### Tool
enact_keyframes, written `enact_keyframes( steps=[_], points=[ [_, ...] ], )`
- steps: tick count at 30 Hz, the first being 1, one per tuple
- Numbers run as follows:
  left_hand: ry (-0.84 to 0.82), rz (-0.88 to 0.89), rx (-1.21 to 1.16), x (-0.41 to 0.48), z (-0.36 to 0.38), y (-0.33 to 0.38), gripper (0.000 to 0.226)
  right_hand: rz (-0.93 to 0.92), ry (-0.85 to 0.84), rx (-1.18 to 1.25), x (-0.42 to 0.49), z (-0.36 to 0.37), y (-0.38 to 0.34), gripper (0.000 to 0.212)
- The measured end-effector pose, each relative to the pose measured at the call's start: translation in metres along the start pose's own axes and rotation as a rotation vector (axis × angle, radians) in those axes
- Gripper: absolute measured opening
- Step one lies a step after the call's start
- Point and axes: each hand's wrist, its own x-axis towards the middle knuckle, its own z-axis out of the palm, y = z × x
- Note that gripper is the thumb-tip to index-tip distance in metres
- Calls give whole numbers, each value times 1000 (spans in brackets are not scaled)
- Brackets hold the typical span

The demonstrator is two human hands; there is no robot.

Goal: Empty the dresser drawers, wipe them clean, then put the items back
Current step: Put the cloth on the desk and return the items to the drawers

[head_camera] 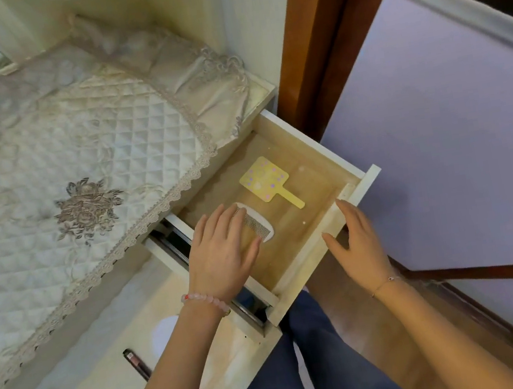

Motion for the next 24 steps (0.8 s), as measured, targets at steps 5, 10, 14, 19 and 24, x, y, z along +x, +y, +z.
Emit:
enact_keyframes(
  steps=[5, 10, 14, 19, 24],
  points=[
    [3, 29, -3, 1, 5, 3, 55, 530, 4, 773, -5, 13, 13, 68],
    [-24, 13, -24, -1, 4, 2, 57, 788, -72, 1383, 4, 24, 23, 68],
    [-33, -3, -25, -2, 6, -4, 58, 825, -63, 1586, 7, 23, 28, 73],
    [-55, -23, -33, 5, 8, -14, 60, 806, -89, 1729, 12, 28, 23, 76],
    [-32, -71, -45, 17, 7, -30, 56, 803, -138, 1802, 33, 38, 4, 78]
  ],
)
